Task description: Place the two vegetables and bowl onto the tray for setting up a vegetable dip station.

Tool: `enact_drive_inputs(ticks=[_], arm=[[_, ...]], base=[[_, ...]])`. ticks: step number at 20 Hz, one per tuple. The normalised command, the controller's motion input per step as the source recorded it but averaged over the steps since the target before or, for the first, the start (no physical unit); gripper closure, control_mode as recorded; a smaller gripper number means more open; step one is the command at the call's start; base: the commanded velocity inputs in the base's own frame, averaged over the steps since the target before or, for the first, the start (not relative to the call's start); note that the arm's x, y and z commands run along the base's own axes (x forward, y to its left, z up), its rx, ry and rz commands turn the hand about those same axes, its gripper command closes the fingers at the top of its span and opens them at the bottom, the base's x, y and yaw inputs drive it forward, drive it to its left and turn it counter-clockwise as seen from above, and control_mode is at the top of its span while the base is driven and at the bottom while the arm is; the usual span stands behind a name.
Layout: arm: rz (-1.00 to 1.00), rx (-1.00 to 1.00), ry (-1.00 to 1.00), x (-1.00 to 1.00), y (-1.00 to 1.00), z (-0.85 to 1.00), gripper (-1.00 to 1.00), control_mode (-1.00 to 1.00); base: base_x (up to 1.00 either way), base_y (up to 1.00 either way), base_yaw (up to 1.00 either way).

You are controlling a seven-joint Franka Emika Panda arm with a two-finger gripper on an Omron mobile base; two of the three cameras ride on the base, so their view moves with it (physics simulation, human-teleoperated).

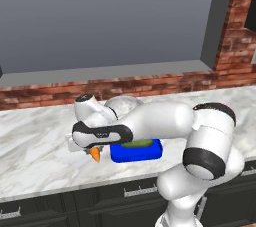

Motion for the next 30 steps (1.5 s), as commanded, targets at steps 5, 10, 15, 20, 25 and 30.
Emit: enact_drive_inputs(ticks=[5, 10, 15, 20, 25, 30], arm=[[0.39, 0.00, -0.14, -0.24, -0.44, 0.09, 1.00, -1.00], [0.40, 0.00, -0.11, -0.23, -0.44, 0.09, 1.00, -1.00], [0.42, 0.01, -0.09, -0.21, -0.42, 0.09, 1.00, -1.00], [0.43, 0.00, -0.10, -0.19, -0.43, 0.05, 1.00, -1.00], [0.42, 0.00, -0.06, -0.10, -0.42, 0.01, 1.00, -1.00], [0.34, 0.00, 0.00, 0.02, -0.43, 0.00, 1.00, -1.00]], base=[[0.00, 0.00, 0.00], [0.00, 0.00, 0.00], [0.00, 0.00, 0.00], [0.00, 0.00, 0.00], [0.00, 0.00, 0.00], [0.00, 0.00, 0.00]])
